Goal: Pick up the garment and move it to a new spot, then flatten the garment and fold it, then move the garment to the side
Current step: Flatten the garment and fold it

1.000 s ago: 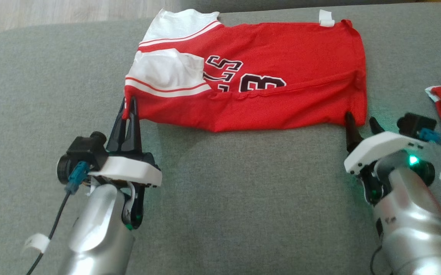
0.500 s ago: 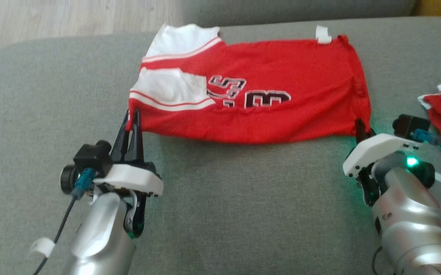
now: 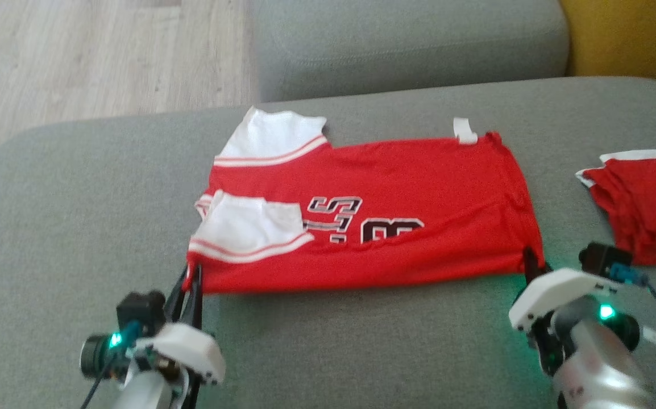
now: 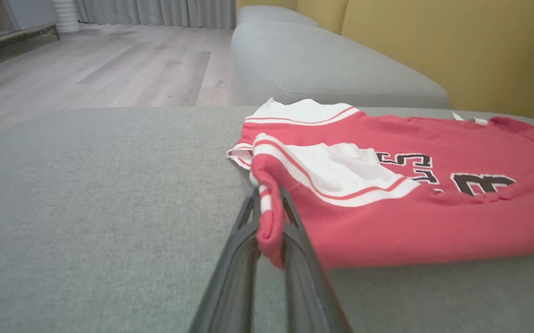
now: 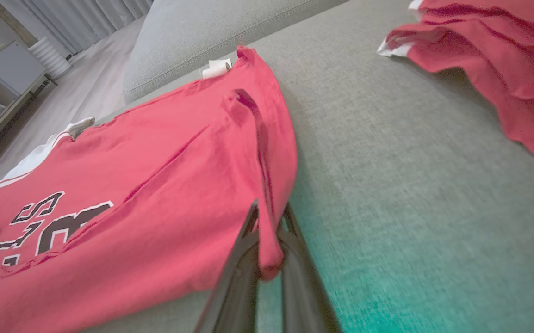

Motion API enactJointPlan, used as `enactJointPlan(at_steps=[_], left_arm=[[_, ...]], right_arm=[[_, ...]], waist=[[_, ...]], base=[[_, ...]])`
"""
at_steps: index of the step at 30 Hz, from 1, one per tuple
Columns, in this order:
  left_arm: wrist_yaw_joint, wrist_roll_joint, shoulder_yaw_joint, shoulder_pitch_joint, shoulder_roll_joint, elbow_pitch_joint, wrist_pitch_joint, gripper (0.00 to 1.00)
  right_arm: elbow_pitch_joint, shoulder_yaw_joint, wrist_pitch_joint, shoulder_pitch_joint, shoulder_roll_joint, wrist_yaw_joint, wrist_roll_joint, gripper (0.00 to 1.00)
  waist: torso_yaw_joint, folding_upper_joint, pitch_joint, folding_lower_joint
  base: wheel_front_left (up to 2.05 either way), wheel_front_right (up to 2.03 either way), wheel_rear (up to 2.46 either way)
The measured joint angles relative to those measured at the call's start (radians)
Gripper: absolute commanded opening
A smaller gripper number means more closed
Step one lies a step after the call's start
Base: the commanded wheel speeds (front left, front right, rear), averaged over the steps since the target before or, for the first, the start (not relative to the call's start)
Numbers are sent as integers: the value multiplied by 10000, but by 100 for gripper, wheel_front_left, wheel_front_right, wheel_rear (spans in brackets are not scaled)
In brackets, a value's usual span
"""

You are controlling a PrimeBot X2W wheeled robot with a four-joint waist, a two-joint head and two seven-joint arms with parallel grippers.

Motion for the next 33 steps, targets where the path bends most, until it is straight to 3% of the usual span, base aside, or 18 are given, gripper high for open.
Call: enactJointPlan(at_steps=[6,14,15,16,17,18,19,27,30,33], left_arm=[[98,-13,-117,1204,359,-974,748,0],[224,-44,-240,1532,399,-1499,1037,0],[301,-44,-240,1532,399,-1538,1028,0],[372,-40,-238,1532,399,-1582,993,9],[431,-40,-240,1531,399,-1620,901,42],[458,-40,-224,1531,397,-1651,817,88],[525,-40,-198,1530,403,-1657,750,100],[828,-188,42,1458,334,-1935,90,100],[807,-295,355,1282,290,-2740,-755,100],[602,-192,587,798,240,-3703,-934,100]], right_arm=[[-2263,104,1024,1881,46,0,249,0],[-5010,-290,2205,3408,90,0,439,0],[-5265,-322,2291,3546,96,0,468,62],[-5511,-357,2322,3681,102,0,491,100],[-5712,-378,2376,3784,102,0,665,100],[-5912,-389,2389,3865,102,0,846,100],[-6096,-445,2357,3909,100,0,989,100],[-7329,-48,357,3947,94,0,1434,100],[-7708,554,-514,3943,98,0,1615,100],[-8011,999,-1001,3895,96,0,1716,100]], waist=[[-177,0,-298,-1],[-185,0,-187,1],[-186,0,-162,1],[-189,0,-135,1],[-196,0,-104,1],[-204,0,-69,1],[-215,0,-31,1],[-320,0,403,2],[-382,0,618,2],[-474,0,878,2]], base=[[0,0,0],[0,0,0],[0,0,0],[0,0,0],[0,0,0],[0,0,0],[0,0,0],[0,0,0],[0,0,0],[0,0,0]])
